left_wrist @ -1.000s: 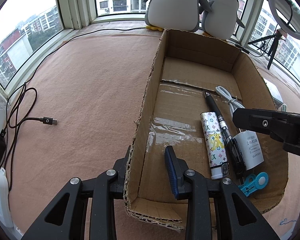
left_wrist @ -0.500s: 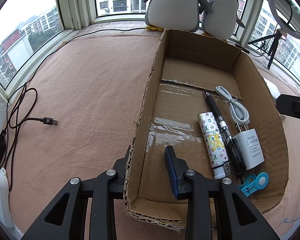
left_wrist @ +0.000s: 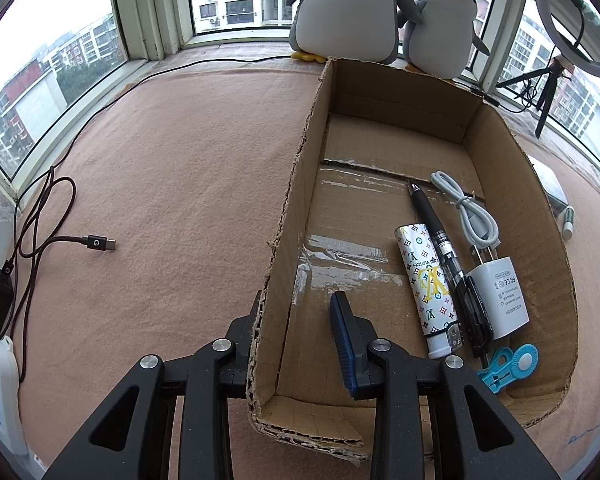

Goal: Organize rigid objects
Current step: 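Move the right gripper to the blue tape measure and grasp it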

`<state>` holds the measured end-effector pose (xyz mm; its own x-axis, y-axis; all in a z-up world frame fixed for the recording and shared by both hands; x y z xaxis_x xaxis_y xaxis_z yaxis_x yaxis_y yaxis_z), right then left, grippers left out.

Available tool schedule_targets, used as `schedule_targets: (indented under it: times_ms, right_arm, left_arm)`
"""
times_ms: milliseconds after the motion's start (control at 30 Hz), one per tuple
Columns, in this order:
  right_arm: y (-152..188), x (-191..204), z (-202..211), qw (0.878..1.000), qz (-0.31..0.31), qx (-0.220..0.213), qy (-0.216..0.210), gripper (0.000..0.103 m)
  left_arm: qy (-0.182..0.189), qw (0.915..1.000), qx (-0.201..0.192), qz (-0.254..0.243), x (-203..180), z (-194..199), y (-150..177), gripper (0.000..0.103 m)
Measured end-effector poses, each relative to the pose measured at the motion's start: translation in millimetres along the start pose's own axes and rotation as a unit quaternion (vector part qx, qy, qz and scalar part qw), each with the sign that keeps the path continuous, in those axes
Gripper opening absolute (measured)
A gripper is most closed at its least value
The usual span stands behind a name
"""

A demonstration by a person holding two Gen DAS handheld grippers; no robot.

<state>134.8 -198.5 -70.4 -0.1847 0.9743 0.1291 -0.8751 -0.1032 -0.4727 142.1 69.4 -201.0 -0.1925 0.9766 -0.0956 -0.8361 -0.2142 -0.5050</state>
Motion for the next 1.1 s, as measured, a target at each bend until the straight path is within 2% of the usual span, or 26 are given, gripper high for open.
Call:
schedule_targets:
  times_ms: [167,333,367,433,500,800,1100]
  right_arm:
    - [13.5,-18.2,-3.5,1.000,-0.003,-0.008,0.008,0.044]
    - [22.4,-24.7,-14.8,1.000,0.008,0.011,0.007,0.046]
    - [23.8,-24.6,-18.0,1.000,0.011,0.016,0.007,0.047]
    - [26.3,-23.9,-24.7,0.999,0.018,0.027,0.001,0.057]
    - [27.6,-22.7,-31.2,0.999,0.032,0.036,0.010,0.059]
    - [29.1,-18.2,-57.0,0.996,0.049,0.076,0.028,0.059]
    - [26.3,-9.3,-74.5,0.992,0.064,0.093,0.049,0.059]
  left_arm:
    - [0.000,1.0000,0.000,0.000,0.4,0.0,-0.2,0.033]
    - [0.000,1.0000,0.000,0.000,0.4,0.1,0.0,0.033]
    - [0.000,1.0000,0.000,0.000,0.4,0.0,0.0,0.033]
    - [0.000,1.0000,0.000,0.000,0.4,0.1,0.0,0.033]
    - [0.000,1.0000,0.000,0.000,0.4,0.1,0.0,0.033]
    - [0.000,1.0000,0.000,0.000,0.2,0.0,0.2,0.033]
    - [0.000,1.0000,-0.001,0.000,0.8,0.0,0.2,0.033]
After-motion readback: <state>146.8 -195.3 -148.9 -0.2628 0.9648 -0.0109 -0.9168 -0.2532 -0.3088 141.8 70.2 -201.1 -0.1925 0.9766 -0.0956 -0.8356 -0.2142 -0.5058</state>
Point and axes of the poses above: each gripper's, at about its wrist camera, not at the fingertips, and z roughly against the way its jaws point, x to its left, y to its underside, the point moved 3 cm from there along -z, roughly the way its jaws point, and after that the axes turned 5 degrees about z, right-handed, at the moved point
